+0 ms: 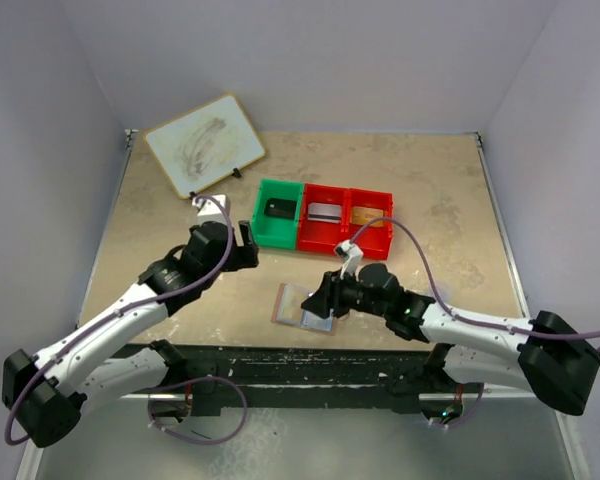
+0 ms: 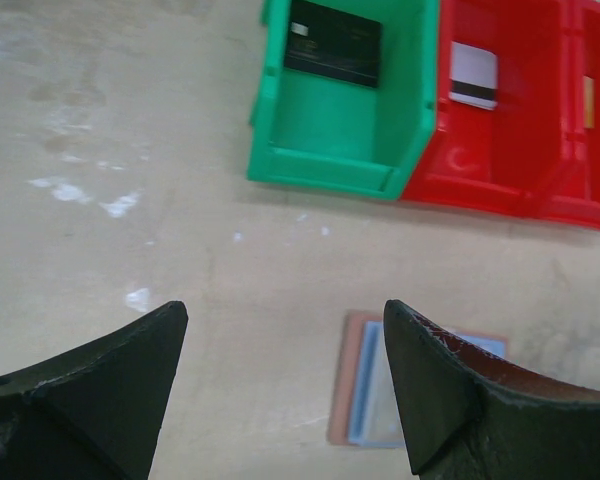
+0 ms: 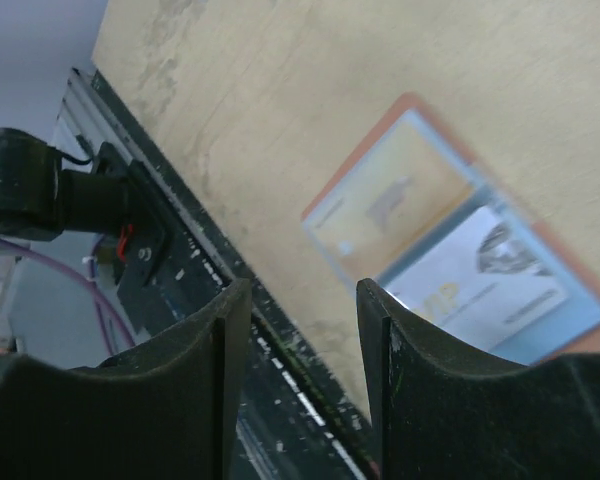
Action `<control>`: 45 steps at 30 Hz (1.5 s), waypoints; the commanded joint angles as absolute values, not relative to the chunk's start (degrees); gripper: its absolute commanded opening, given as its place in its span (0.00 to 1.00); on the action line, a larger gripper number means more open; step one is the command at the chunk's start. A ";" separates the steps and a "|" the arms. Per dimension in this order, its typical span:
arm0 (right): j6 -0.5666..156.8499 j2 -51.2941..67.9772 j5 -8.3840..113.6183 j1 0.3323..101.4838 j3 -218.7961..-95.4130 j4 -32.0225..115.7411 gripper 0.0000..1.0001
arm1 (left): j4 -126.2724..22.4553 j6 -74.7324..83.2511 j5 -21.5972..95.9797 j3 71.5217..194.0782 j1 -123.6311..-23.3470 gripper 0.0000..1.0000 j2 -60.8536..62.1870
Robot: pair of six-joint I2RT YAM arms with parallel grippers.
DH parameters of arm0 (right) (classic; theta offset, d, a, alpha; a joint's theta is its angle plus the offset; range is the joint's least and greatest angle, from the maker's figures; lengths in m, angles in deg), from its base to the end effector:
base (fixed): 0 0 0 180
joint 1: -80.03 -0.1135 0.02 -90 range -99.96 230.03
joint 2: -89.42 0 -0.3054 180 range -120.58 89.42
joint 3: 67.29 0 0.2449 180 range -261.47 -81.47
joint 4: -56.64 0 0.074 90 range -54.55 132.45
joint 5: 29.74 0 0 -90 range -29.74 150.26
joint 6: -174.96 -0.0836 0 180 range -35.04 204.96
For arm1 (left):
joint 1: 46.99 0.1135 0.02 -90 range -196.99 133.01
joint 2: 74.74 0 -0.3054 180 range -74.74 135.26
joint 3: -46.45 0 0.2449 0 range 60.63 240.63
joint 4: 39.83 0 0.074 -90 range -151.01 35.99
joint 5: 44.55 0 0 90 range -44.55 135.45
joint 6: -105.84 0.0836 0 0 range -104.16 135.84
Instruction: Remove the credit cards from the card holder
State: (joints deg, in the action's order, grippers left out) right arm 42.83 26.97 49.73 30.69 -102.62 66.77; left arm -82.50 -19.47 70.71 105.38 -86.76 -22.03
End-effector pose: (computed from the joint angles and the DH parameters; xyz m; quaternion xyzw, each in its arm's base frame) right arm 0.1488 0.1966 0.2270 -0.1048 0.7954 0.4757 0.3607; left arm 0.1756 -0.0997 0.2941 -0.0645 0.8744 -0.1131 0.4675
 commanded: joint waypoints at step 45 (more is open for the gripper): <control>28.81 10.94 56.91 39.07 -99.10 69.65 0.57 | -43.06 -26.65 54.83 90.02 -102.80 0.68 6.20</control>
State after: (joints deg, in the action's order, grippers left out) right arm 23.79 15.29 59.35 38.74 -97.35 72.65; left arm -46.13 -20.41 55.91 95.24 -101.53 10.56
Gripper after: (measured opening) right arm 0.562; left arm 0.689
